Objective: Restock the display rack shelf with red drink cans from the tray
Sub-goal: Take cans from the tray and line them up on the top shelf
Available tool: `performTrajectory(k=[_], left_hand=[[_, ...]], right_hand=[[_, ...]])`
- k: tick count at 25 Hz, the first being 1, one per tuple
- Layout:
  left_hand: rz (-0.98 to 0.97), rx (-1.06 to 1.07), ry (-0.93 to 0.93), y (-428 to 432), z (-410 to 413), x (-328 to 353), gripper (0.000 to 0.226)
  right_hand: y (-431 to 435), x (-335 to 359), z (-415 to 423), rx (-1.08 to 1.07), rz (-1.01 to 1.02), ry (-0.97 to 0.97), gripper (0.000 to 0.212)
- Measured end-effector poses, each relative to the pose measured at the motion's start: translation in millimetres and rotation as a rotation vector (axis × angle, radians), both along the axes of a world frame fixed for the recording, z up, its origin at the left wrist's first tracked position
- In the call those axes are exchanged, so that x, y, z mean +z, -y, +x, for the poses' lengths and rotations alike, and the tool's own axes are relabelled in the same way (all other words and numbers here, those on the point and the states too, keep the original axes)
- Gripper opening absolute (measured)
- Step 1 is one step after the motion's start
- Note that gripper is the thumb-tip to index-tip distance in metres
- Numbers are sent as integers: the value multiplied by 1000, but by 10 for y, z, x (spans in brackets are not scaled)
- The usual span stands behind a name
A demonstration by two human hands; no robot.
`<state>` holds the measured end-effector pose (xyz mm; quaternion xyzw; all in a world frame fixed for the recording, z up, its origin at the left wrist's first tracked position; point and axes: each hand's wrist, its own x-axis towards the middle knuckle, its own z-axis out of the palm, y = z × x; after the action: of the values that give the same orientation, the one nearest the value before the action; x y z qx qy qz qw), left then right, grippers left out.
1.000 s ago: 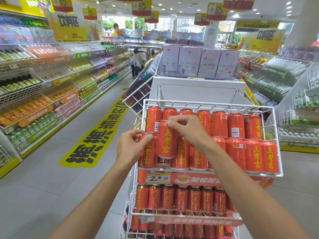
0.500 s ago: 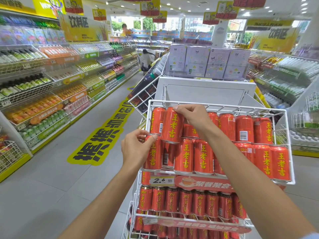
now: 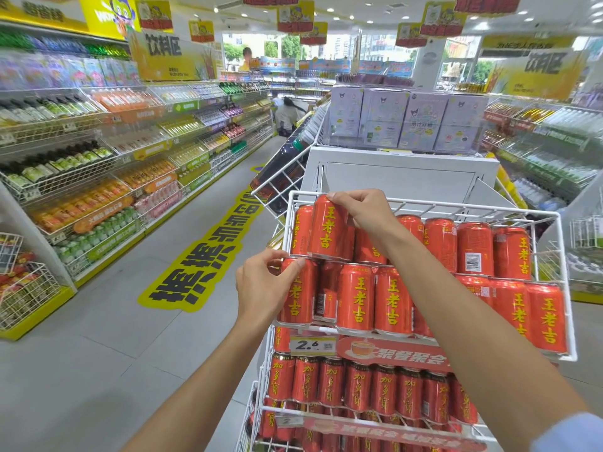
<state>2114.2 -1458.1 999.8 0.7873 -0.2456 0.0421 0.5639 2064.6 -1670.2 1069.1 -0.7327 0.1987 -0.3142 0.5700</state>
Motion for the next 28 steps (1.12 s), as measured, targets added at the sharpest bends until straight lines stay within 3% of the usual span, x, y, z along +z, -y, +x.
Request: performTrajectory(k=[4, 8, 11, 17, 23, 28], left_hand=[[-6, -5, -5, -4, 21, -15, 33], [-4, 7, -2, 0, 33, -38, 33], [-1, -11, 0, 8, 42, -61, 29], [6, -44, -15, 16, 66, -51, 31], [2, -38, -15, 26, 30, -80, 30], [17, -18, -17, 15, 14, -60, 32]], right_hand=[[-156, -38, 180, 23, 63, 4, 26], [-237, -87, 321, -31, 68, -55, 54], [-282, -90, 373, -78, 52, -69, 57], [-370, -110, 371, -158, -36, -106, 46], [-429, -110, 290, -196, -167, -148, 64], [-475, -71, 203, -169, -204, -189, 39]])
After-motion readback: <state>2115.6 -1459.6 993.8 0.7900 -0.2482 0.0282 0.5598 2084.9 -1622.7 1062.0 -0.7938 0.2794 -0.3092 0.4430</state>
